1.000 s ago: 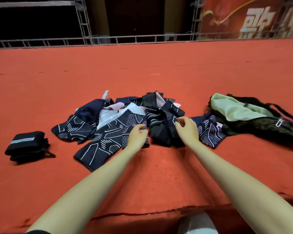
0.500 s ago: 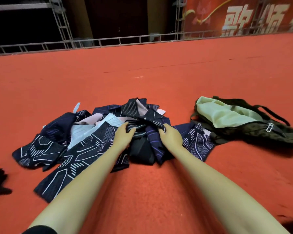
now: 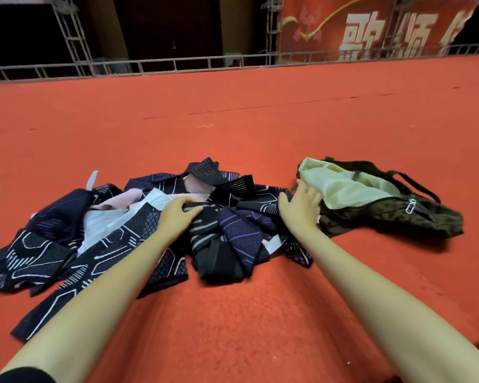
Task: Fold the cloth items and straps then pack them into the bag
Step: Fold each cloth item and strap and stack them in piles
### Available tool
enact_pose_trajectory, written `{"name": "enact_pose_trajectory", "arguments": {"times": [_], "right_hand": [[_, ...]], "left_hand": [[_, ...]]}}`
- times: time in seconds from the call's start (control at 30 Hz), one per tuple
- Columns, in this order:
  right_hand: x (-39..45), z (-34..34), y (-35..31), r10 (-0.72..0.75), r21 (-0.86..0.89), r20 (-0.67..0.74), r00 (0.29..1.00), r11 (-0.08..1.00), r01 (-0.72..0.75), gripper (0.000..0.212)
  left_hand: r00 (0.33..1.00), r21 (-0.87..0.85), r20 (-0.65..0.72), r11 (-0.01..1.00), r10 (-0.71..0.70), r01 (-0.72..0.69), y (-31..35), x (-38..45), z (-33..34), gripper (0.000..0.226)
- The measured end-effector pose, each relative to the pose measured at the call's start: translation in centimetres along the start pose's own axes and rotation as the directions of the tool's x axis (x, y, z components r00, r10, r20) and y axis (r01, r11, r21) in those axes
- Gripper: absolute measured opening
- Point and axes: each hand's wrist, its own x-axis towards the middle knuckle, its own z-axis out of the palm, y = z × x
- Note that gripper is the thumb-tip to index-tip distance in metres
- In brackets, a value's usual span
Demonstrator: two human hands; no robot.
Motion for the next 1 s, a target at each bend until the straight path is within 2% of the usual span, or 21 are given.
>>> {"name": "enact_pose_trajectory", "arguments": {"times": [0.1, 0.2, 0.27, 0.33, 0.37, 0.47, 0.67, 0.77, 0.9, 1.0], "right_hand": [[-2.8, 0.6, -2.1, -0.254, 0.007, 0.030, 0.967, 0.967, 0.254, 0.053], [-5.9, 2.2, -4.0, -0.414, 0.171, 0.225, 0.882, 0.908, 0.383, 0.059], [-7.9, 3.6, -4.9, -0.432, 0.185, 0.403, 0.807, 0.902, 0.391, 0.069], [-9.5, 4.9, -5.2, -0.396, 0.052, 0.541, 0.742, 0.896, 0.440, 0.066], [-9.9, 5.4, -5.2, -0.391, -0.025, 0.564, 0.727, 0.872, 0.488, 0.062], [-11.0, 6.3, -5.4, -0.402, -0.123, 0.523, 0.752, 0.837, 0.534, 0.054], [-13.0, 6.4, -5.6, -0.433, -0.130, 0.422, 0.796, 0.841, 0.526, 0.039], [-13.6, 5.7, -5.5, -0.456, -0.107, 0.389, 0.801, 0.841, 0.531, 0.033], [-13.8, 4.6, -5.8, -0.336, 0.015, 0.236, 0.912, 0.940, 0.342, 0.033], [-13.8, 3.8, -5.4, -0.260, 0.085, 0.169, 0.951, 0.965, 0.248, 0.031]], "left_hand": [[0.994, -0.107, -0.108, 0.994, -0.034, 0.023, -0.3, -1.6, -1.4, 0.012], [0.983, -0.217, -0.177, 0.976, -0.051, 0.011, -0.5, -3.5, -3.9, 0.011], [0.979, -0.250, -0.193, 0.968, -0.065, 0.015, -1.0, -5.1, -5.8, 0.014], [0.981, -0.213, -0.187, 0.977, -0.056, 0.015, -2.0, -6.9, -7.4, 0.019], [0.984, -0.183, -0.174, 0.983, -0.048, 0.016, -2.7, -8.0, -8.2, 0.019], [0.991, -0.103, -0.123, 0.994, -0.059, 0.046, -5.0, -11.7, -10.3, 0.017], [0.988, 0.069, -0.086, 0.988, -0.131, 0.137, -10.4, -19.0, -13.3, 0.016], [0.990, 0.145, -0.059, 0.981, -0.125, 0.132, -11.8, -21.1, -14.7, 0.022], [0.991, 0.274, 0.005, 0.953, -0.131, 0.125, -12.1, -22.9, -15.9, 0.020], [0.982, 0.462, 0.090, 0.880, -0.168, 0.108, -12.1, -23.7, -15.9, 0.018]]}}
